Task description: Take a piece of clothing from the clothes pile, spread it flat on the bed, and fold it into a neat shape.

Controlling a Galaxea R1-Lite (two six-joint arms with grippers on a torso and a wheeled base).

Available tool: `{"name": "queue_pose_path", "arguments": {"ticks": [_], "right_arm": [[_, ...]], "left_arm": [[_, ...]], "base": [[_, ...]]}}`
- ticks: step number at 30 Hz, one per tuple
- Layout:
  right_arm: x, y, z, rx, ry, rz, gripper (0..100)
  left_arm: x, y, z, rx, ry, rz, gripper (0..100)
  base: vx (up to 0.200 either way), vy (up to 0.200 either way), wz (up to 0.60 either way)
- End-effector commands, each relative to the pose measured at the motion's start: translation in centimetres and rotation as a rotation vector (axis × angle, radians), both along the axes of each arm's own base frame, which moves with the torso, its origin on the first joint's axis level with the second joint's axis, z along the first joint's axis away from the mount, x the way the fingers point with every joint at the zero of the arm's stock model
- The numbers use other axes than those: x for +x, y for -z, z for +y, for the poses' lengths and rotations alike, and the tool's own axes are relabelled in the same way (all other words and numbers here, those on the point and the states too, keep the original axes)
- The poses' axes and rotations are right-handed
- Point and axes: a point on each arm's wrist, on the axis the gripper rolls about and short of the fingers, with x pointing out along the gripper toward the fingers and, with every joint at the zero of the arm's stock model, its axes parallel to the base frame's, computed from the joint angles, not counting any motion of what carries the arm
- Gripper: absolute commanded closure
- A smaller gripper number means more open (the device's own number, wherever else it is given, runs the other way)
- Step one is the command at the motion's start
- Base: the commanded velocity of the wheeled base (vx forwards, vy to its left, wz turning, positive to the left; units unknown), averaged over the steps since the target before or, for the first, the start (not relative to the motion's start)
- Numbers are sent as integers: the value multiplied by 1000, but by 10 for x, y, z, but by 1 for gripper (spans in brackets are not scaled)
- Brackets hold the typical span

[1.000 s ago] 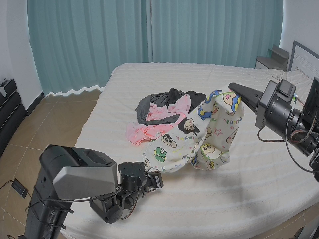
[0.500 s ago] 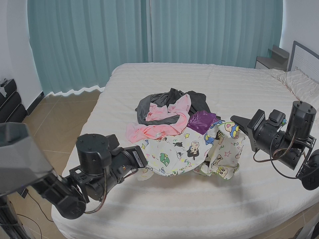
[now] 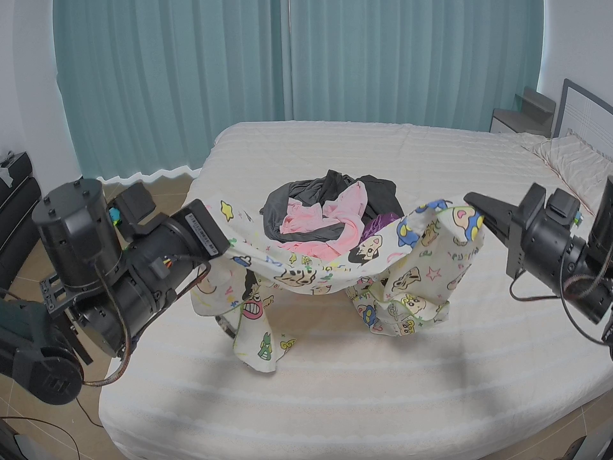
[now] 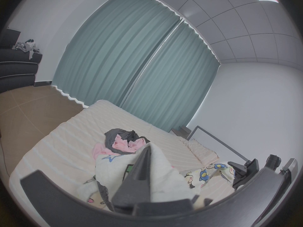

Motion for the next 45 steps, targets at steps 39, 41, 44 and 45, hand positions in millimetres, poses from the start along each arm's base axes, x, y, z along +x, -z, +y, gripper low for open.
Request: {"name": "queue_pose_path", "arguments": {"ticks": [39,41,44,45], "right_arm": [[-45,49,-23,-71,-146,157,100],[-45,51,-23,-75,-148,161,100],[-45,51,-23,-75,-149,163,100],[-45,51,-23,-74,-149,163,100]], "left_arm": [[-26,56,-10,-92,69,217,100],[-27,57,-12,-90,76,219,100],[-30,57,-15,-87,94,221,100],[-30,57,-15,-87,94,221,100]], "base": [[-46,0,0],[0,-200,0],[0,-200,0],[0,-200,0]]}}
